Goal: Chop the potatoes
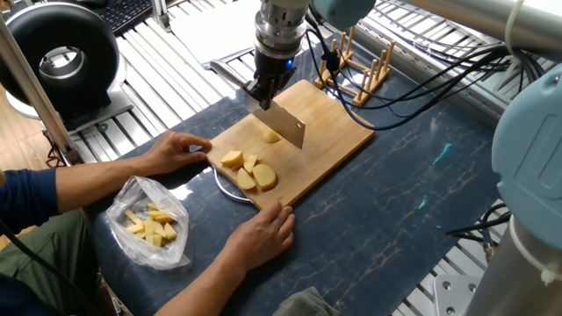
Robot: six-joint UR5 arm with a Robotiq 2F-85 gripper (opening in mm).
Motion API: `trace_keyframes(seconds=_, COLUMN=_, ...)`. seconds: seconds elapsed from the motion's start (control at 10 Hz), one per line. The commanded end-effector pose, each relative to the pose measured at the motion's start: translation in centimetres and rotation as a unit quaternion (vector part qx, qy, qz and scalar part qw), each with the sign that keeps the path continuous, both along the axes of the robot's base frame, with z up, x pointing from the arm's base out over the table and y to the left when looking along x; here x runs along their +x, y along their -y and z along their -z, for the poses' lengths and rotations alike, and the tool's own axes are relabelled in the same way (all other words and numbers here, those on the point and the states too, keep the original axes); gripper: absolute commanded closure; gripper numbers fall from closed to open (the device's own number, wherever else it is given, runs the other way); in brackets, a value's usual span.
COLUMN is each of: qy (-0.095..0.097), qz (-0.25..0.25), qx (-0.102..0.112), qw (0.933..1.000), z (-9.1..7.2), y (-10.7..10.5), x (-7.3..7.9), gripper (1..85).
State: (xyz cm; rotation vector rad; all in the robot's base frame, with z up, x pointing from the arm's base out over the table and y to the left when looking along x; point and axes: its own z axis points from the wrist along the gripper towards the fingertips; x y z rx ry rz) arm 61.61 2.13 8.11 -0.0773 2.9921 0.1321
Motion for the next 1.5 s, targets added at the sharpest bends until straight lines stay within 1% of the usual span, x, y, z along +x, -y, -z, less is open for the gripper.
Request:
trace_keyframes(seconds=0.0, qy=0.003, qz=0.003, qx=0.008, qw=1.0, z=-0.14, y=-0.22, x=0.21, gripper=84.7)
trace_keyframes(seconds=0.7, qy=0.005, qz=0.0, qx=0.011, qw=0.9999, z=0.0, y=-0.11, x=0.18, gripper=84.7)
trace_keyframes(seconds=1.0, qy=0.004, qz=-0.004, qx=0.014, qw=0.9999, z=-0.26, y=-0.01, x=-0.11, gripper=84.7)
trace_keyframes(seconds=1.2, qy=0.004, qz=-0.004, qx=0.017, qw=0.9998, z=-0.33, y=-0.47, x=0.03, gripper=84.7)
trace_keyframes(seconds=1.4, qy=0.001, qz=-0.001, qx=0.012, qw=0.9999, z=-0.42, y=-0.55, x=0.11, gripper=84.7)
